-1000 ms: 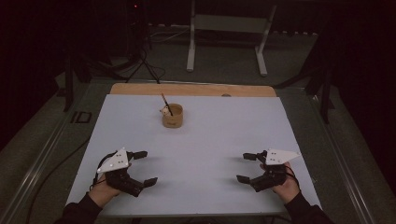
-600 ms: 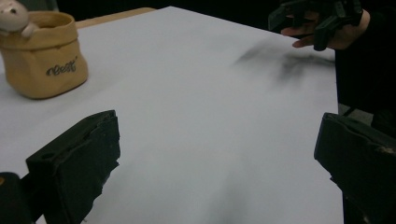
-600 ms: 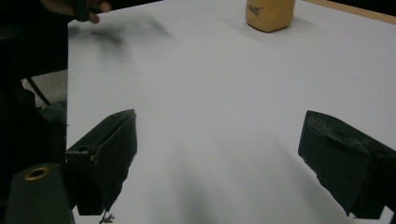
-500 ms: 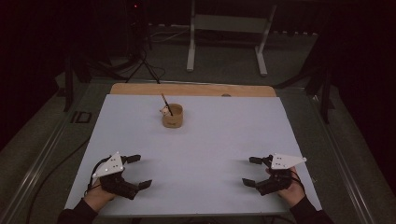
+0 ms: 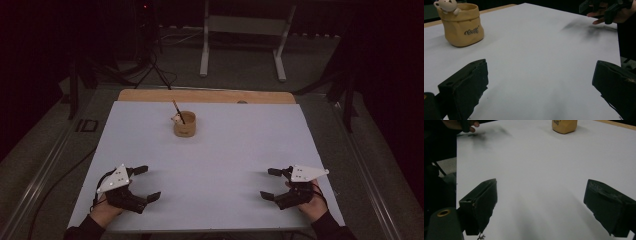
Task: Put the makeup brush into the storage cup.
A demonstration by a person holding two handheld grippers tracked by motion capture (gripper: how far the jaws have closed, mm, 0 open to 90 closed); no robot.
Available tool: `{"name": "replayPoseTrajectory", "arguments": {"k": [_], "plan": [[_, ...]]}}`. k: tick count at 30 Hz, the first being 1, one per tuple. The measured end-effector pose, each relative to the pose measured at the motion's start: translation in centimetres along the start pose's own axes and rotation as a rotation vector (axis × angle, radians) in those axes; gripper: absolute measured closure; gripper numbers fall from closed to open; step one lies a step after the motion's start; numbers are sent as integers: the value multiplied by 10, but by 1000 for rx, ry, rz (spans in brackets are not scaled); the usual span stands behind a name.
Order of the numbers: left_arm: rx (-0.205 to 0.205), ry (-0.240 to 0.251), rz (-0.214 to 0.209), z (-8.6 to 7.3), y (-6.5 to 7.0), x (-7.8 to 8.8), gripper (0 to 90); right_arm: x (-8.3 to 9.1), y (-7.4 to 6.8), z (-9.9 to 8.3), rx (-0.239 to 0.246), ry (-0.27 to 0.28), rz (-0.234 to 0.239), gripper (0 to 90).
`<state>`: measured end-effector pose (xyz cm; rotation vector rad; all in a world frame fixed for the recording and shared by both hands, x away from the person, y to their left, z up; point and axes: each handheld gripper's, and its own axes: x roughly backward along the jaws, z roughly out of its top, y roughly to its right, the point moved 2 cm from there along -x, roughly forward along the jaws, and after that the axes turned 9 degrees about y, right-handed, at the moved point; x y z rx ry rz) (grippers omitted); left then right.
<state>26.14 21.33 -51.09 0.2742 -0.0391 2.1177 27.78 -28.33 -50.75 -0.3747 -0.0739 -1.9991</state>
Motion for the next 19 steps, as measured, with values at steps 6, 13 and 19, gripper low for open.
{"name": "replayPoseTrajectory", "arguments": {"k": [6,13,19], "plan": [[-6,-10,11,-2,0,-1,15,1,1,0,-1,0,-5,118],[-8,-25,2,-4,2,-1,15,0,2,-2,-21,-12,5,119],[-7,-27,6,-4,2,-1,14,0,2,-3,-22,-15,10,120]]}}
